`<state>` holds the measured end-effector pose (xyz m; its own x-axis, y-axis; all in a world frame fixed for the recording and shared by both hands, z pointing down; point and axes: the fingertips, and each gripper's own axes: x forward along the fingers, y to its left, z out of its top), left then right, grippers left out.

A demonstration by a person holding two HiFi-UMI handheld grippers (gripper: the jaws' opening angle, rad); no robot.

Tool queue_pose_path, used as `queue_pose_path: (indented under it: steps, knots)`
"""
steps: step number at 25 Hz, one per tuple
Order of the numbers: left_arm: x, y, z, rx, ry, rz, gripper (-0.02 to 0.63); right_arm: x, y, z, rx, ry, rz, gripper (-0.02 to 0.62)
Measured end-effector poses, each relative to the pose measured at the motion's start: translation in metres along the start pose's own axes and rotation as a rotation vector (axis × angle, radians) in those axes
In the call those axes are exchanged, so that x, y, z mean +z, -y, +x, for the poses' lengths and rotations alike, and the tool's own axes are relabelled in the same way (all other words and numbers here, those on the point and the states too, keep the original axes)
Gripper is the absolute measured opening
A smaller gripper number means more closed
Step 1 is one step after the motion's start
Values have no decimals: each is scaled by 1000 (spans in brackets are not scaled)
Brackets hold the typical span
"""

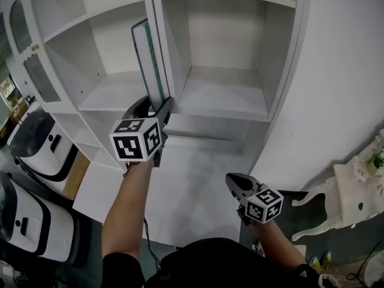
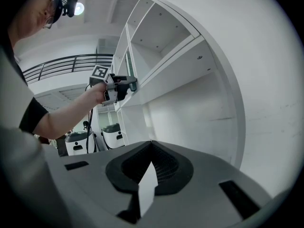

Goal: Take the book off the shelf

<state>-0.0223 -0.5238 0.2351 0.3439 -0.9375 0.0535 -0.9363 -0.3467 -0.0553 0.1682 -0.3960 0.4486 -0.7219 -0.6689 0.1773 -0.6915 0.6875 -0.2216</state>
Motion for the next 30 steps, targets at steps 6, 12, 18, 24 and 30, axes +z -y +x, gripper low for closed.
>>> queue_pose_path:
  steps: [6, 12, 18, 24, 30]
  knots:
    - [-1, -4, -9, 8, -1, -5, 183, -4, -8, -5, 7, -7, 1, 14]
    - [-1, 1, -35, 12, 18, -1, 183, -8, -11, -7, 7, -15, 8, 15]
    - [-2, 1, -46, 28, 14, 12, 187, -13, -14, -5, 9, -28, 17, 14]
    - [11, 2, -39, 16, 7, 45, 249, -15, -17, -8, 3, -25, 25, 15]
    - [26, 5, -24, -3, 11, 43, 273, -17, -13, -17, -21, -17, 35, 14]
